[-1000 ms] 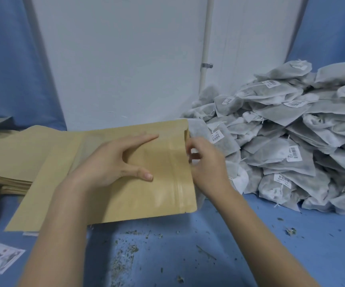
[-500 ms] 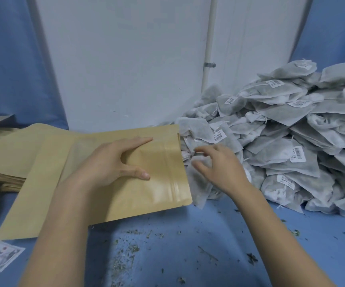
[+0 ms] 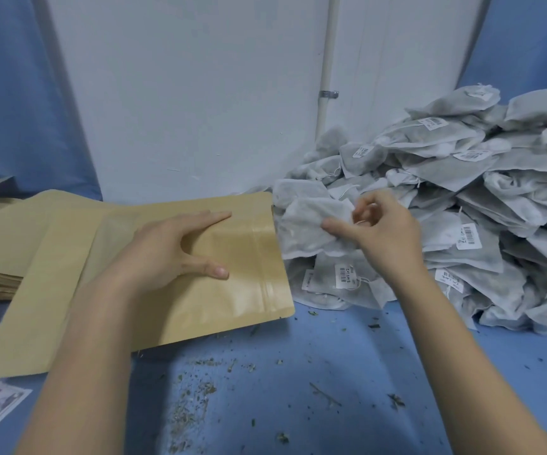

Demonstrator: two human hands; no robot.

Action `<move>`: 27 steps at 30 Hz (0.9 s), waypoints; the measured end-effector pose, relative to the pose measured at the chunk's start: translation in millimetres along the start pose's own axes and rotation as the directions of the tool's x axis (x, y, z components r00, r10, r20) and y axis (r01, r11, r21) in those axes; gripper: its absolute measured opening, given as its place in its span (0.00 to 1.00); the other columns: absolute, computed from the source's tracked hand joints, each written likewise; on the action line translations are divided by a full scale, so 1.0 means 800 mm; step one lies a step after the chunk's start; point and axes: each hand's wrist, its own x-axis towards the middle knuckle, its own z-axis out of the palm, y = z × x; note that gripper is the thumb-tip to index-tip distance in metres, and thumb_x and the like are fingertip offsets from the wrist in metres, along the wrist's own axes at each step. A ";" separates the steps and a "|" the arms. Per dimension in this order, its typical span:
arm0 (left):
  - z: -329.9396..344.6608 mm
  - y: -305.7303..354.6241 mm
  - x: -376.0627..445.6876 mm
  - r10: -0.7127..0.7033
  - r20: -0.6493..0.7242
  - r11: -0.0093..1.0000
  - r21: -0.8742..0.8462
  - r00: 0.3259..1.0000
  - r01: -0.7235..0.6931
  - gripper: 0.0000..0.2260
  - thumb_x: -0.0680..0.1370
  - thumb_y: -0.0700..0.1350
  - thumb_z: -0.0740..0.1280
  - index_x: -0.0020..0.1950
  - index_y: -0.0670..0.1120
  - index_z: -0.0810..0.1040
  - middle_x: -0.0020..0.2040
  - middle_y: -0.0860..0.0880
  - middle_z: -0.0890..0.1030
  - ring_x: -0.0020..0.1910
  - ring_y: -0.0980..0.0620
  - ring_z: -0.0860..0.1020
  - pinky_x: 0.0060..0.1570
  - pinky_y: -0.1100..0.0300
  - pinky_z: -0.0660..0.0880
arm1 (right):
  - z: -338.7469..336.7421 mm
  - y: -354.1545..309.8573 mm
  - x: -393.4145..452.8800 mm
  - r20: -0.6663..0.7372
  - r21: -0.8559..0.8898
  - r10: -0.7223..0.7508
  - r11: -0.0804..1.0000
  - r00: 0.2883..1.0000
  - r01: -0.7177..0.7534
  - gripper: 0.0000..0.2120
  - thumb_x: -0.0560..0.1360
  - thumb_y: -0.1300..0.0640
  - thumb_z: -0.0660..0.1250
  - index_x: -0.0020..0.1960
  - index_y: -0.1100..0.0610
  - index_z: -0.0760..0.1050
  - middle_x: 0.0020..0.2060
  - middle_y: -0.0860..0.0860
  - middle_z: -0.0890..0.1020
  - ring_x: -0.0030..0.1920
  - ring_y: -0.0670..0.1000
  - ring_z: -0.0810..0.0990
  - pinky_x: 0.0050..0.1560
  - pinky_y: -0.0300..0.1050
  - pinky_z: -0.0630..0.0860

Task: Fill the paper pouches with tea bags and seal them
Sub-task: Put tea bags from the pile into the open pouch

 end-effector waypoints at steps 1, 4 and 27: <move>0.002 0.004 0.001 0.020 -0.004 1.000 -0.019 1.000 -0.020 0.36 0.53 0.60 0.75 0.59 0.75 0.69 0.69 0.66 0.67 0.70 0.65 0.62 0.66 0.69 0.58 | 0.006 -0.005 -0.004 0.048 0.029 0.023 0.999 0.999 -0.024 0.17 0.59 0.52 0.80 0.35 0.51 0.71 0.30 0.48 0.76 0.31 0.47 0.73 0.38 0.46 0.74; 0.011 0.021 0.005 0.107 -0.001 0.992 -0.065 0.994 -0.107 0.35 0.54 0.58 0.76 0.59 0.75 0.70 0.66 0.69 0.68 0.67 0.71 0.62 0.58 0.82 0.56 | 0.029 -0.018 -0.020 0.217 0.095 0.054 0.993 0.975 -0.076 0.07 0.64 0.59 0.77 0.37 0.55 0.78 0.34 0.55 0.81 0.35 0.53 0.79 0.43 0.51 0.77; 0.022 0.028 0.008 -0.004 0.061 0.994 0.111 0.998 -0.003 0.38 0.62 0.55 0.77 0.68 0.66 0.66 0.74 0.57 0.64 0.74 0.58 0.59 0.73 0.56 0.53 | -0.011 0.042 0.012 0.180 -0.506 0.281 0.849 0.943 -0.156 0.30 0.62 0.58 0.77 0.59 0.58 0.66 0.48 0.52 0.75 0.43 0.49 0.74 0.30 0.33 0.68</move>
